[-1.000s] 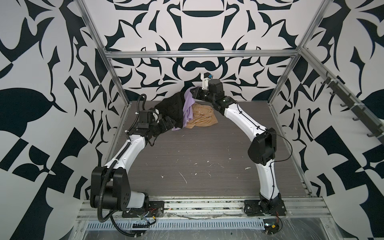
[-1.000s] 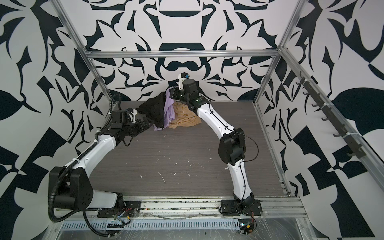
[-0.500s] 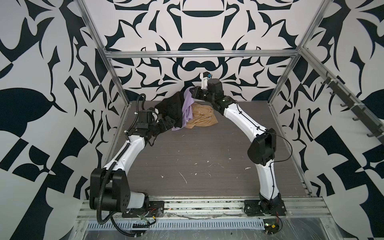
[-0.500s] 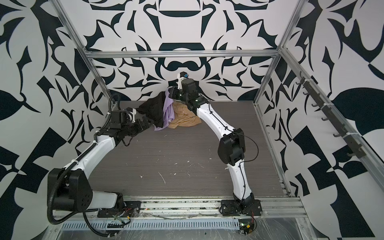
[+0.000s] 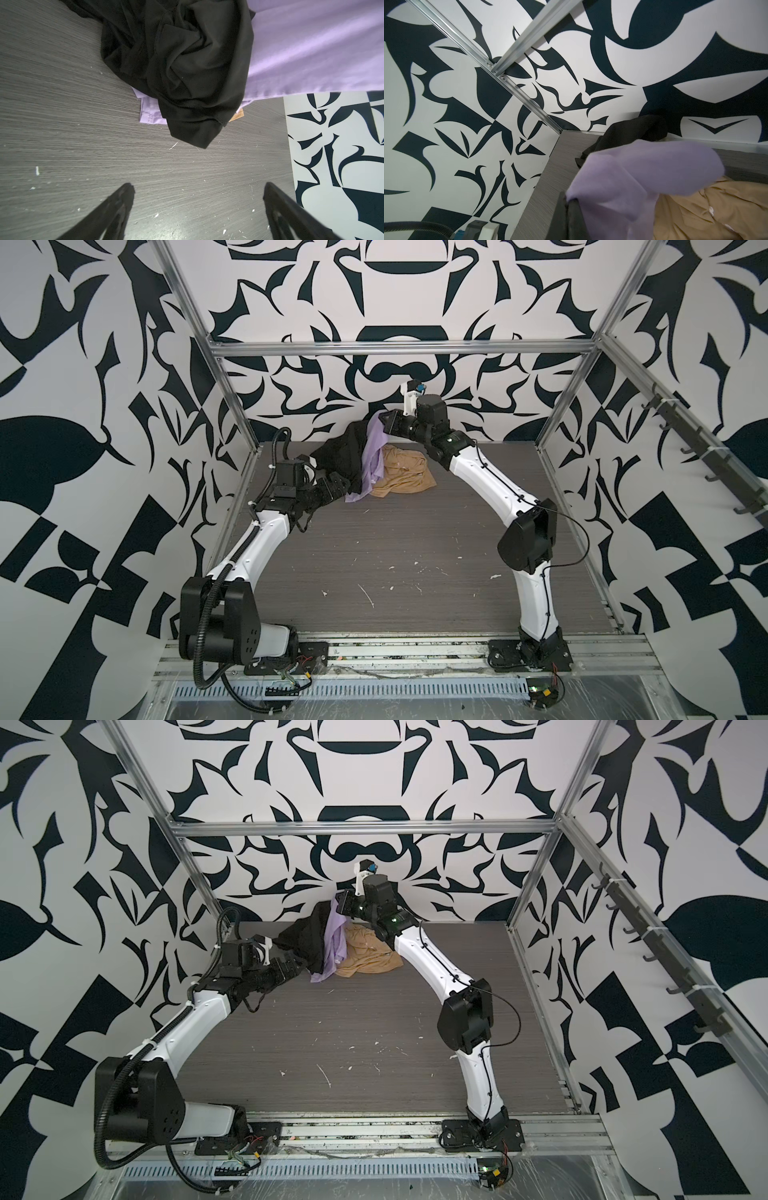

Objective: Pick out a specific cloth from the pile
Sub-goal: 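Raise the lavender cloth higher with the right gripper, pulling it free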

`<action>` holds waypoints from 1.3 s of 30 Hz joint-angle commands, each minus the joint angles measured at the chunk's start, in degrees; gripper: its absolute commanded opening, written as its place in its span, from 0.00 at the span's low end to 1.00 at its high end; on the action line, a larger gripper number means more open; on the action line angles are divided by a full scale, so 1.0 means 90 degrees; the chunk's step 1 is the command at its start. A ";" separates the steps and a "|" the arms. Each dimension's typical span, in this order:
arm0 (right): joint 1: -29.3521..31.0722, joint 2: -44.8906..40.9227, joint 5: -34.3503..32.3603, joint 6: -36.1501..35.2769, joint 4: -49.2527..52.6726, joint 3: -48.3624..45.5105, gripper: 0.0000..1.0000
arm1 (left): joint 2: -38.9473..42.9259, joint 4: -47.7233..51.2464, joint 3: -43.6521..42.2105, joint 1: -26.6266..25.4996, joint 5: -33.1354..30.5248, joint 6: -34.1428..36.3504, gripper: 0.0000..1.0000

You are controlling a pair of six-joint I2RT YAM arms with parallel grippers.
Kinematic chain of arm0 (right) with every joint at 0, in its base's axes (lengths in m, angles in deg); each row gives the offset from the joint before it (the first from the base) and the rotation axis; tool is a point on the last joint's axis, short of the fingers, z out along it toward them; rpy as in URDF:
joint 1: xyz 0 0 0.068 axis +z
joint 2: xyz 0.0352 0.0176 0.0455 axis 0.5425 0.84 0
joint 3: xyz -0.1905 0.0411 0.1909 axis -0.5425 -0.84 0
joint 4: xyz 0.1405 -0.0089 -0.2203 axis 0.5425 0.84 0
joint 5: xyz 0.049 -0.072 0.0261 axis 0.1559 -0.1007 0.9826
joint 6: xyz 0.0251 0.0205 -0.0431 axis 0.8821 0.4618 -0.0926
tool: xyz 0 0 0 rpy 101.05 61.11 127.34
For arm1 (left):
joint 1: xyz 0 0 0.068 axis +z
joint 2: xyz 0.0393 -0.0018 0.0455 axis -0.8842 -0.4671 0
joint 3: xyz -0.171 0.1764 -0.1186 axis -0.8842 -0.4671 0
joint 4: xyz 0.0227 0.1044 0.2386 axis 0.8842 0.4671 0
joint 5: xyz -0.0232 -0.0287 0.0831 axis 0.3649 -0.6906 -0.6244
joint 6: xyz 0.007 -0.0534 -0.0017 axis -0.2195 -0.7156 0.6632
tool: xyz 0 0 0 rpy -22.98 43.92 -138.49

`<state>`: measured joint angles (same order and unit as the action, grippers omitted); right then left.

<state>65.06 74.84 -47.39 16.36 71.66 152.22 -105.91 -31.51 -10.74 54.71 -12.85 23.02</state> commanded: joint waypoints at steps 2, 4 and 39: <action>0.0073 -0.0696 -0.0061 -0.0156 -0.0773 0.0474 0.00 | 0.0159 0.0111 0.0022 0.0035 -0.0058 0.0097 1.00; 0.0068 -0.0734 -0.0077 -0.0173 -0.0773 0.0479 0.00 | 0.0160 0.0111 0.0013 0.0036 -0.0061 0.0097 1.00; 0.0103 -0.1505 -0.0323 -0.0630 -0.0797 0.0547 0.00 | 0.0247 0.0111 0.0087 0.0033 -0.0017 0.0116 1.00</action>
<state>65.63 65.81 -49.47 12.10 71.38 153.73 -105.30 -31.49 -10.72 54.75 -13.02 23.46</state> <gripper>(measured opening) 0.049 0.996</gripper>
